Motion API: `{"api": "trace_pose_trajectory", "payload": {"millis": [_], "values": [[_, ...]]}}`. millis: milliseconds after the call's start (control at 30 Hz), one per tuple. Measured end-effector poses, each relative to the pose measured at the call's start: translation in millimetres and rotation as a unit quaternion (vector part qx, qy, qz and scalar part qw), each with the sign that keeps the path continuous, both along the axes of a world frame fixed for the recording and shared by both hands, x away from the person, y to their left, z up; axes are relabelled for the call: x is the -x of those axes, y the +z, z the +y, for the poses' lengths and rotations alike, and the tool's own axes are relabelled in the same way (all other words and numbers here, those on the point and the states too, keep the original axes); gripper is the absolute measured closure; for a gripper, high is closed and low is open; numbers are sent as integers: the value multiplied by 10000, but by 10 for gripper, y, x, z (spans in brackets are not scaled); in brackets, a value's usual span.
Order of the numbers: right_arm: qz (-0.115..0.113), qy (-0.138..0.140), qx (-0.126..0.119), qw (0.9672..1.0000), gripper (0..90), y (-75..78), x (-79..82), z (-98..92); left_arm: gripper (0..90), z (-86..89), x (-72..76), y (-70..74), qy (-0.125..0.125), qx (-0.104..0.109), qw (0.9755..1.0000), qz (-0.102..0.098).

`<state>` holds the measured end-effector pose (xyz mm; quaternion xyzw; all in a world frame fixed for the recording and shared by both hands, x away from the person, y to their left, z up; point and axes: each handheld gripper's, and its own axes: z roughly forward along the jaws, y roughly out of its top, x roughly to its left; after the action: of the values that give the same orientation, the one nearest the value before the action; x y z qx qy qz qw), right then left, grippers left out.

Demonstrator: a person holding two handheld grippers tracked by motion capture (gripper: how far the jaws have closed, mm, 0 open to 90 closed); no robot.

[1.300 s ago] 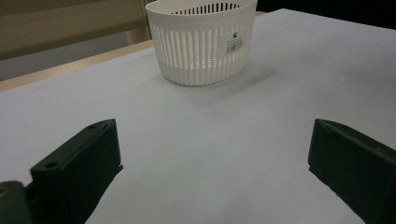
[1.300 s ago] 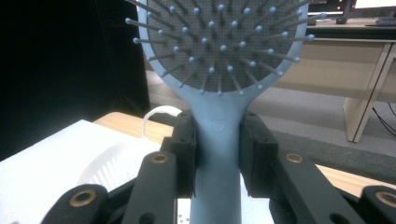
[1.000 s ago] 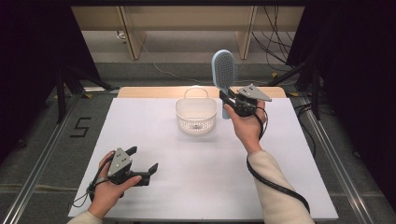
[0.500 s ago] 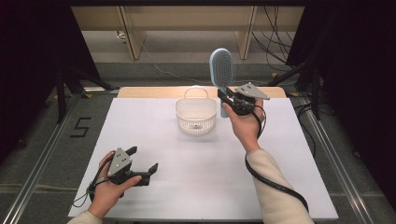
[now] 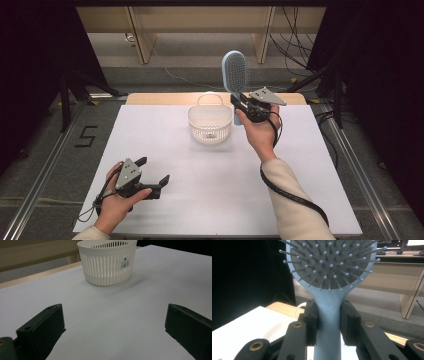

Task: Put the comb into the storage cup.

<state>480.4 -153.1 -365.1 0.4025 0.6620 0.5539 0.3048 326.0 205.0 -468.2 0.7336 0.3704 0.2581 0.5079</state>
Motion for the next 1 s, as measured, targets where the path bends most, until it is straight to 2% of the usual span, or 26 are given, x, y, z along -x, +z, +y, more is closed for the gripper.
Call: {"api": "trace_pose_trajectory", "payload": {"millis": [1000], "values": [[25, 29, 15, 10000, 704, 25, -44, 56, 19, -10, -1, -6, -10, 4, 10000, 16]]}}
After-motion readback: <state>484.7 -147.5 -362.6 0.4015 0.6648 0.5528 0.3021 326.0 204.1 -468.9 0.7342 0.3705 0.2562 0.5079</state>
